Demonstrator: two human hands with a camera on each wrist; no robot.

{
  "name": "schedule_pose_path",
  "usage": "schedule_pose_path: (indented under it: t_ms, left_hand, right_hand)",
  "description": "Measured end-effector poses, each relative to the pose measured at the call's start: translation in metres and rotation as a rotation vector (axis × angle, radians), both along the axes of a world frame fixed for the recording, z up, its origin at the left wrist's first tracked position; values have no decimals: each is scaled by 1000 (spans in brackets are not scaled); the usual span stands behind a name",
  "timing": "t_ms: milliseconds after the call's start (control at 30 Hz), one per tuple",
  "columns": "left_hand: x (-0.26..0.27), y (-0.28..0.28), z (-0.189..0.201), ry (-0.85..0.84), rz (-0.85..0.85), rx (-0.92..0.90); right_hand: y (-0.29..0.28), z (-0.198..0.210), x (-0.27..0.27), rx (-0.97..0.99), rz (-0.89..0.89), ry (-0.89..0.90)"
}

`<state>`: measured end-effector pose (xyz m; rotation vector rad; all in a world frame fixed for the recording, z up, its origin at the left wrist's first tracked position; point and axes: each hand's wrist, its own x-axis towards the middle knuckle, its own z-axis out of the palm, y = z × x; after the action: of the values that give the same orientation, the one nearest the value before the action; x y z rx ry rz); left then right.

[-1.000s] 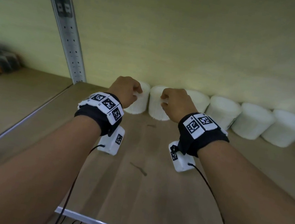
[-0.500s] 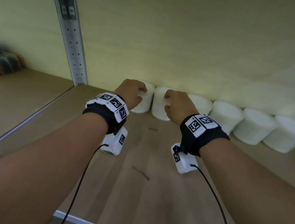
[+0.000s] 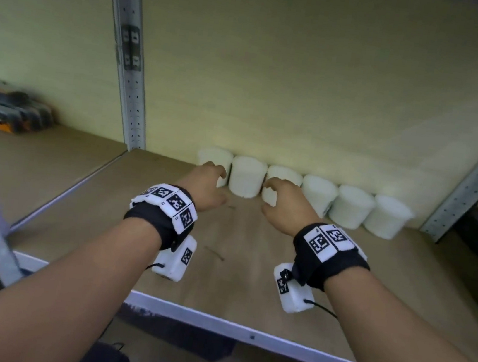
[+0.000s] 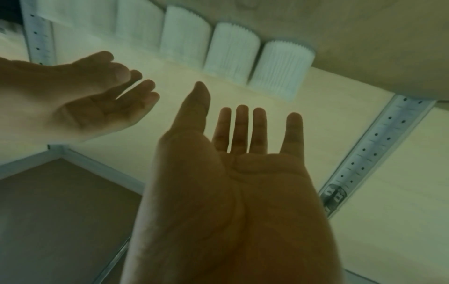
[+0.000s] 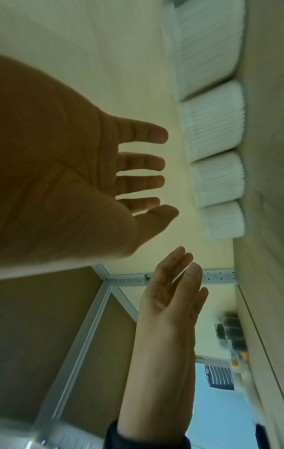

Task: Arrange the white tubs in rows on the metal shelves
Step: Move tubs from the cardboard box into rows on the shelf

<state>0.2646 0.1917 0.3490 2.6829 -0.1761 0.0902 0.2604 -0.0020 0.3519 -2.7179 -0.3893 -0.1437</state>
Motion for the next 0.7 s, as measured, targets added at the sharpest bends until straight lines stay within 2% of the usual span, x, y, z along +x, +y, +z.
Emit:
schedule_pose_path:
  t_ms: [433,700]
  left_hand:
    - [-139,-23,2,41,-108,77]
    - [-197,-18,-45,140,-161,75]
  right_hand:
    - [-11,-22,-145,13,-67,58]
    - [-13,-71,-200,18,-49,88]
